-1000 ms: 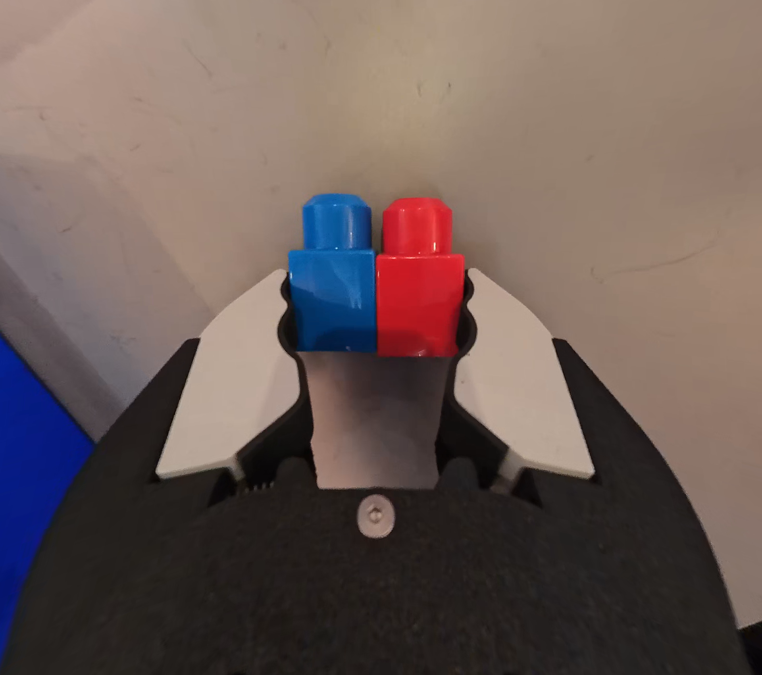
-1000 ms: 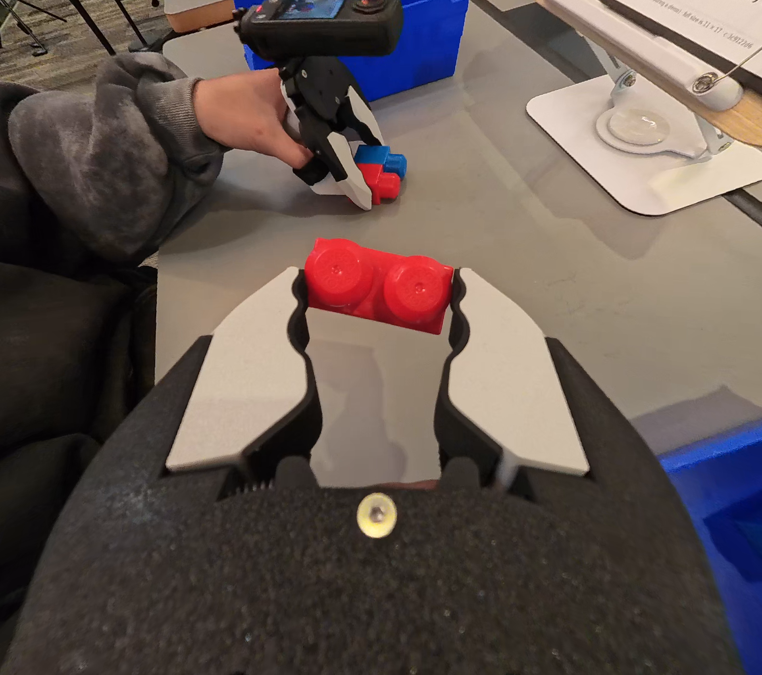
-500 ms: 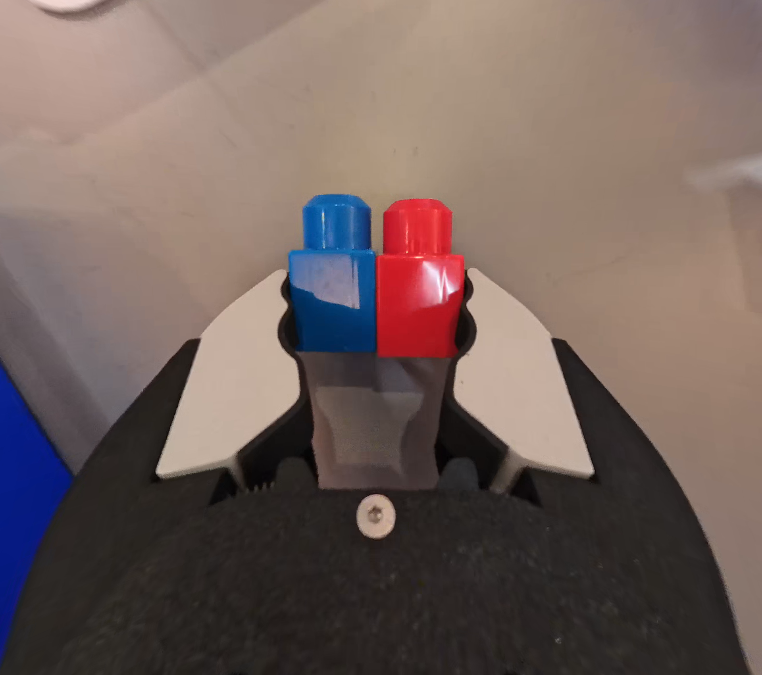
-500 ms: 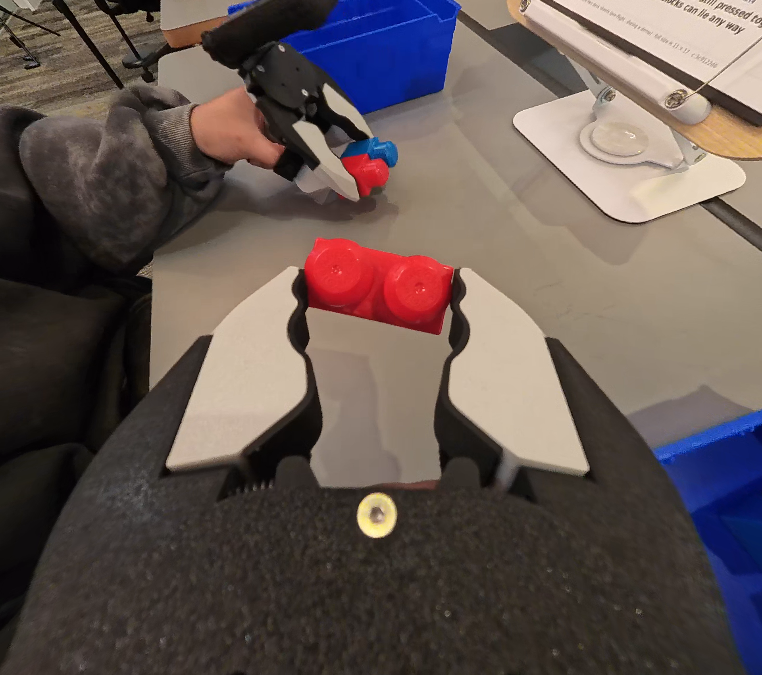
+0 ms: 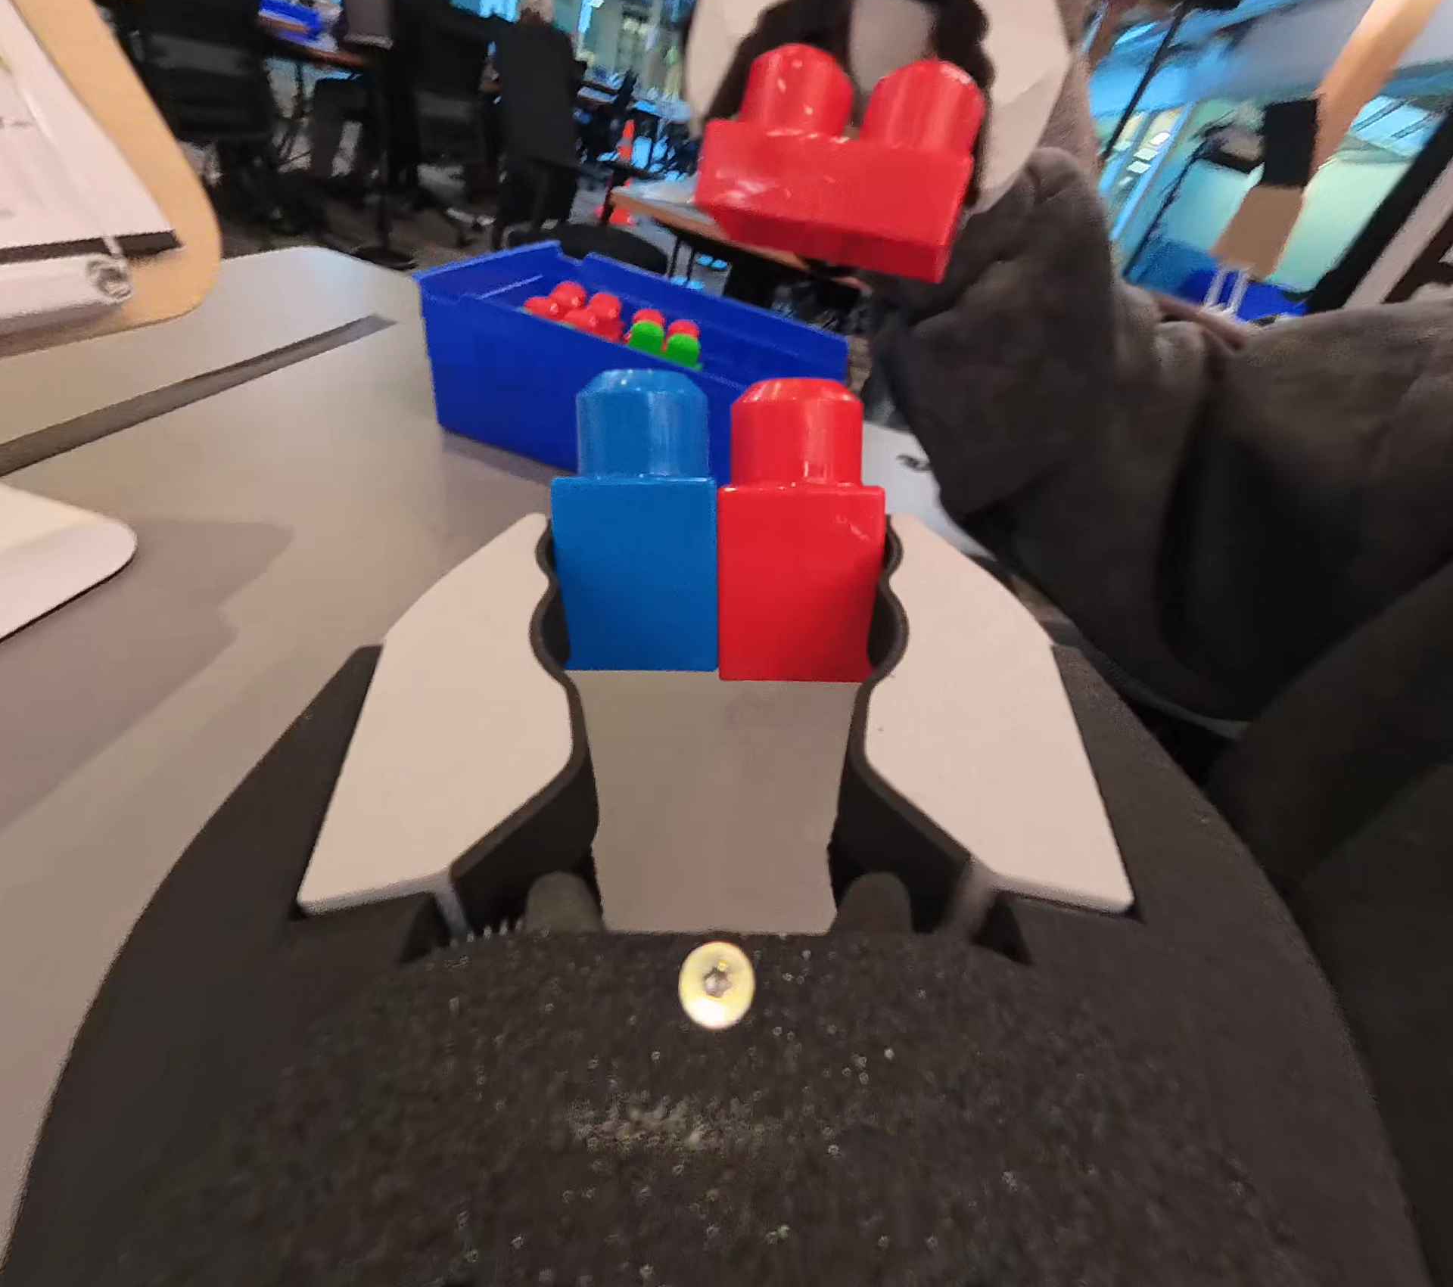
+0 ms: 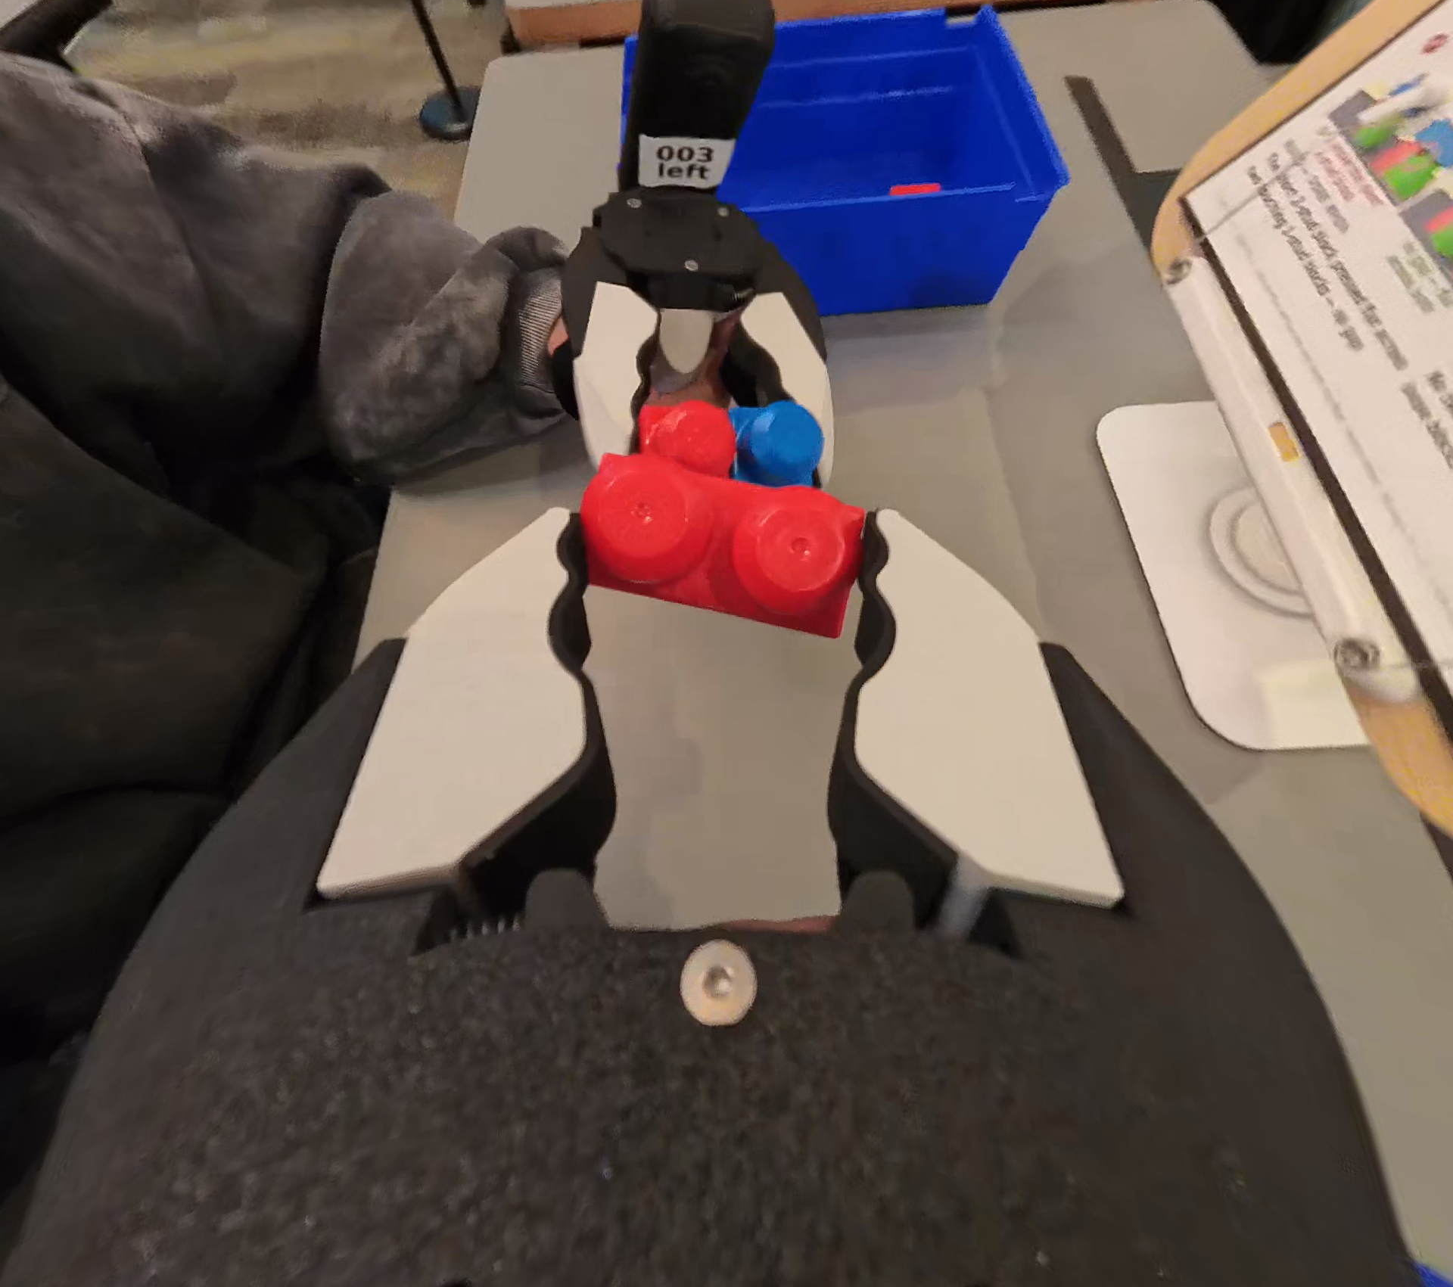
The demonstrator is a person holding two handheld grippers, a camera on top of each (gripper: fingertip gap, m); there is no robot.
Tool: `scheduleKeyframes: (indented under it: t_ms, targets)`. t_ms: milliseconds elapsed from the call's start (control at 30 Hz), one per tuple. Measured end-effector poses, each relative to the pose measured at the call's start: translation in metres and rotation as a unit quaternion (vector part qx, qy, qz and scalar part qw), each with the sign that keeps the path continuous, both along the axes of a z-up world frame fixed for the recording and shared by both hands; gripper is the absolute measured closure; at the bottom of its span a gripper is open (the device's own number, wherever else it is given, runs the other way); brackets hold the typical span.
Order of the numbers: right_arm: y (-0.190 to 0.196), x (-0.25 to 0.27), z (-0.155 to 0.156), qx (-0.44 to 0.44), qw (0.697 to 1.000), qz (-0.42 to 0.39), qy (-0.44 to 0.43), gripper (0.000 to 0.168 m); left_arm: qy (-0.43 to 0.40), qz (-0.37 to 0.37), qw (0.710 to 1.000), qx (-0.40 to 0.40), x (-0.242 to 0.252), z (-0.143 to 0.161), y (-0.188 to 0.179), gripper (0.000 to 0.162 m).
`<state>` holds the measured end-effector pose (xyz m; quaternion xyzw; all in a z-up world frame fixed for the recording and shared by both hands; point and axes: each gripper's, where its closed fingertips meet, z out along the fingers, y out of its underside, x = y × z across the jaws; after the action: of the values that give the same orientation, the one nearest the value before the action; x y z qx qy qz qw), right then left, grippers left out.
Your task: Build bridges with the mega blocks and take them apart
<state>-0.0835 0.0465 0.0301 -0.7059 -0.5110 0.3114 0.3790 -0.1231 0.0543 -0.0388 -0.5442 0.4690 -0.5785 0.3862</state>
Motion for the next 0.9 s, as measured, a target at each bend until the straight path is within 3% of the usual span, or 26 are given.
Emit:
scheduleKeyframes:
  t_ms: [367, 600, 900]
  targets:
    - [0.014, -0.063, 0.006, -0.074, 0.992, 0.105, 0.019, 0.102, -0.065, -0.031, 0.997, -0.021, -0.014, 0.025, -0.006, 0.088]
    - [0.018, -0.077, 0.000, -0.080, 0.990, 0.114, -0.010, 0.102, -0.096, -0.041, 0.994, -0.037, -0.020, 0.037, -0.006, 0.088]
    - [0.025, -0.078, -0.005, -0.102, 0.988, 0.100, 0.052, 0.102, -0.096, -0.029, 0.994, -0.050, -0.020, 0.033, 0.000, 0.088]
